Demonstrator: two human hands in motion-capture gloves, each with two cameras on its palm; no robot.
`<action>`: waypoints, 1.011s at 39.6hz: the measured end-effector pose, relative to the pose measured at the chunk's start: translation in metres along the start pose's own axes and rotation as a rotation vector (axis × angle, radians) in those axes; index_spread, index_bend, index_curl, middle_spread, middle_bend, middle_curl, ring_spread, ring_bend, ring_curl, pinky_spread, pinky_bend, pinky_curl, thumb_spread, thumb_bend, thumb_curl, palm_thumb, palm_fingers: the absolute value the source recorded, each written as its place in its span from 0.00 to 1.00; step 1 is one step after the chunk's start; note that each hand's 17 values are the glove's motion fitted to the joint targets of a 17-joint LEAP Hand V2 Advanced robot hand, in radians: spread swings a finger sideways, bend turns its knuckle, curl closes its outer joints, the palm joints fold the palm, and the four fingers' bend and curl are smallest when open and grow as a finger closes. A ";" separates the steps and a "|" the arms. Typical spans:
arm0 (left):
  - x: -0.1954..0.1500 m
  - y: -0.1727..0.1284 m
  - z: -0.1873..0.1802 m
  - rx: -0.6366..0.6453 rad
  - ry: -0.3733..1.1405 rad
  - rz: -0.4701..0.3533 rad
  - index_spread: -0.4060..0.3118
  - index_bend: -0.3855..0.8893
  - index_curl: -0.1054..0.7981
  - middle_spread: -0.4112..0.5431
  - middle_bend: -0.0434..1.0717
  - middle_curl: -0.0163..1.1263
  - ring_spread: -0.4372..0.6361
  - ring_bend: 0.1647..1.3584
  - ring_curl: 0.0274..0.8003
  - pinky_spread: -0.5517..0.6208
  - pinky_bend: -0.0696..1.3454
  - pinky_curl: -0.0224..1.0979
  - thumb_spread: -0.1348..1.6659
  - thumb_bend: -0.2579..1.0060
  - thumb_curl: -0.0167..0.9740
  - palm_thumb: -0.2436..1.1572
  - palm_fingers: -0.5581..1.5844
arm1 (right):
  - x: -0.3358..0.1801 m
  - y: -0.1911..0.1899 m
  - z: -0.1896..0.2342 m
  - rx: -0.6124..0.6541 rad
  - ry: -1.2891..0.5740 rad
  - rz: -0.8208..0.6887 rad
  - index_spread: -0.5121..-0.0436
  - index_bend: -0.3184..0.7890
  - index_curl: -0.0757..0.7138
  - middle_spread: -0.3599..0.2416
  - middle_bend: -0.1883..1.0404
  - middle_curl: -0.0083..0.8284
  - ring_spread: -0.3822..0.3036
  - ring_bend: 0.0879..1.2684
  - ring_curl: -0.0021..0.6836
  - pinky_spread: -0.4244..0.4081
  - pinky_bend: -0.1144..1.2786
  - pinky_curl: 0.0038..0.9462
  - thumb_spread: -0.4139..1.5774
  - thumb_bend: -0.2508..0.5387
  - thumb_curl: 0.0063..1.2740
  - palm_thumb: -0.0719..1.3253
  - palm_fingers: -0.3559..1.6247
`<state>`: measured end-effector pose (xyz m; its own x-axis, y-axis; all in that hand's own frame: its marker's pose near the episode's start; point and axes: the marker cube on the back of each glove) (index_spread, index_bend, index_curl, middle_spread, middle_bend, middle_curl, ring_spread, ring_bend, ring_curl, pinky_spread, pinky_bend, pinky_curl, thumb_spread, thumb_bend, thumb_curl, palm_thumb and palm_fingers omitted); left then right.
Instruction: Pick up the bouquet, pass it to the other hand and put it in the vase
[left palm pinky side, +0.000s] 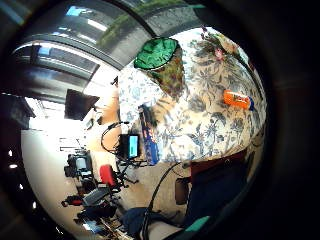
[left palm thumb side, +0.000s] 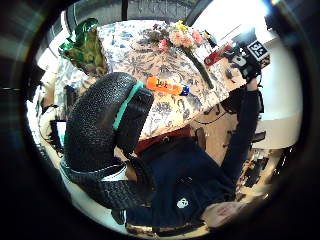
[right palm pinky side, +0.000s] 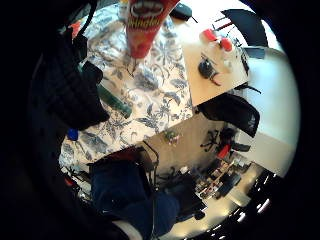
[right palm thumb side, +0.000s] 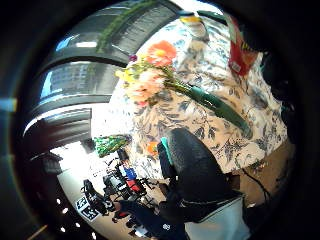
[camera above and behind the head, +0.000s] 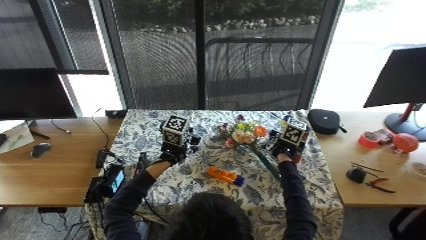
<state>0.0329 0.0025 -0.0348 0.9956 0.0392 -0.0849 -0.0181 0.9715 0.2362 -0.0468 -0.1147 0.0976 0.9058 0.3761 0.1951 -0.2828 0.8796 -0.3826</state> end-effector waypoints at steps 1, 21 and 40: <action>0.020 -0.010 0.003 0.006 0.014 0.013 0.55 0.42 0.46 0.66 0.21 0.30 0.72 0.31 0.30 0.81 0.29 0.30 0.75 0.19 0.27 0.32 0.33 | 0.024 -0.013 0.002 -0.008 0.003 0.023 0.66 0.33 0.28 0.50 0.44 0.51 0.43 0.43 0.53 0.64 0.49 0.40 0.77 0.29 0.23 0.34 0.57; 0.025 -0.017 0.019 -0.056 0.108 0.038 0.55 0.42 0.46 0.65 0.21 0.32 0.72 0.31 0.31 0.81 0.28 0.31 0.75 0.19 0.28 0.31 0.33 | 0.074 -0.036 0.087 0.068 0.034 0.188 0.73 0.33 0.22 0.50 0.46 0.55 0.39 0.46 0.57 0.60 0.53 0.41 0.76 0.29 0.25 0.38 0.52; 0.022 -0.006 0.024 -0.085 0.077 0.033 0.55 0.42 0.46 0.65 0.21 0.32 0.72 0.30 0.31 0.81 0.27 0.31 0.75 0.19 0.28 0.31 0.33 | 0.053 -0.032 0.113 -0.041 0.166 0.236 0.72 0.44 0.31 0.46 0.47 0.57 0.35 0.40 0.56 0.55 0.47 0.37 0.77 0.39 0.30 0.57 0.59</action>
<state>0.0567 -0.0084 -0.0148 0.9844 0.0860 -0.1535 -0.0616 0.9857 0.1571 -0.0251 -0.0902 0.2224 0.8565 0.5134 -0.0528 -0.4821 0.7594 -0.4369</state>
